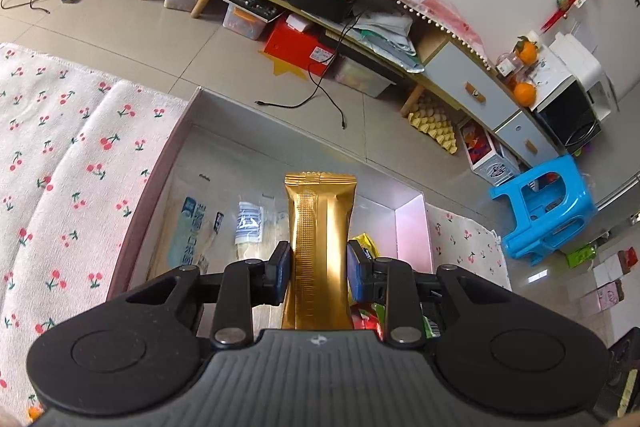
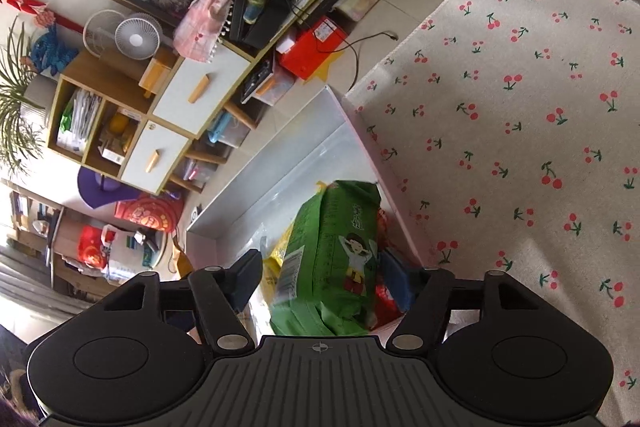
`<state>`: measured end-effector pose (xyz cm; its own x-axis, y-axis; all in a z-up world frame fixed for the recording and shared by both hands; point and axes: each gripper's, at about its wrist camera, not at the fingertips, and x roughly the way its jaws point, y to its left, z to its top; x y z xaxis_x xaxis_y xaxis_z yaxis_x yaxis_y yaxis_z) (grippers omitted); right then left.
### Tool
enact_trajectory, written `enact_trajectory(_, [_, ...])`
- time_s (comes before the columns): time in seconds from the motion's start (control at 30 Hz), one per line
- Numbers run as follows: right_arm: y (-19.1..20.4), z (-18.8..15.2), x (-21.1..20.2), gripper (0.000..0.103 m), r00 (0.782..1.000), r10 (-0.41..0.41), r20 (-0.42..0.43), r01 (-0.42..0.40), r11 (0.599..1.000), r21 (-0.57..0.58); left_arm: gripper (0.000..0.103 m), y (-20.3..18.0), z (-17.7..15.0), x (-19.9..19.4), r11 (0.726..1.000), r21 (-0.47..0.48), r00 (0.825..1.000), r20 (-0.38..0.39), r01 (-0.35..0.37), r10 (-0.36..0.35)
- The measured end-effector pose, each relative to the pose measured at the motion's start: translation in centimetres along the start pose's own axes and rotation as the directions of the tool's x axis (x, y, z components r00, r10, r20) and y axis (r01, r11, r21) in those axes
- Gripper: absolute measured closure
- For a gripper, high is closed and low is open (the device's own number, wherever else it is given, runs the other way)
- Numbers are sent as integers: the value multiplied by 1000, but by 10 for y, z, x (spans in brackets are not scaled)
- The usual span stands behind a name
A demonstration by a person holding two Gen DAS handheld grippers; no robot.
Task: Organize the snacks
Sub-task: 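Lower the gold bar and green pack into the box and open both tools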
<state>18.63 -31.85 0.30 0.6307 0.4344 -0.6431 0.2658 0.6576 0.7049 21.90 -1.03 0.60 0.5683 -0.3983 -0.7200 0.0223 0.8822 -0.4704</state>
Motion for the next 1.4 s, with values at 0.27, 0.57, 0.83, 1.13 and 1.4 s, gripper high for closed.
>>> enact_trajectory(0.27, [-11, 13, -6, 32, 998, 58, 12, -58, 998, 33, 76, -20, 5, 27, 996, 73, 999, -7, -53, 54])
enact_trajectory(0.57, [-9, 12, 1, 32, 992, 120, -30, -118, 992, 41, 55, -30, 7, 26, 988, 109, 994, 46, -105, 101])
enact_trajectory(0.83, [10, 4, 5, 33, 961, 232, -152, -233, 972, 9, 40, -26, 3, 14, 978, 119, 984, 61, -171, 165])
enact_trajectory(1.13, [18, -1, 1, 32, 970, 186, -153, -192, 981, -23, 36, -18, -2, 0, 968, 135, 977, 57, -210, 204])
enact_trajectory(1.4, [15, -9, -16, 32, 982, 130, -138, -140, 988, -63, 28, -13, -18, -21, 965, 153, 977, 53, -214, 208])
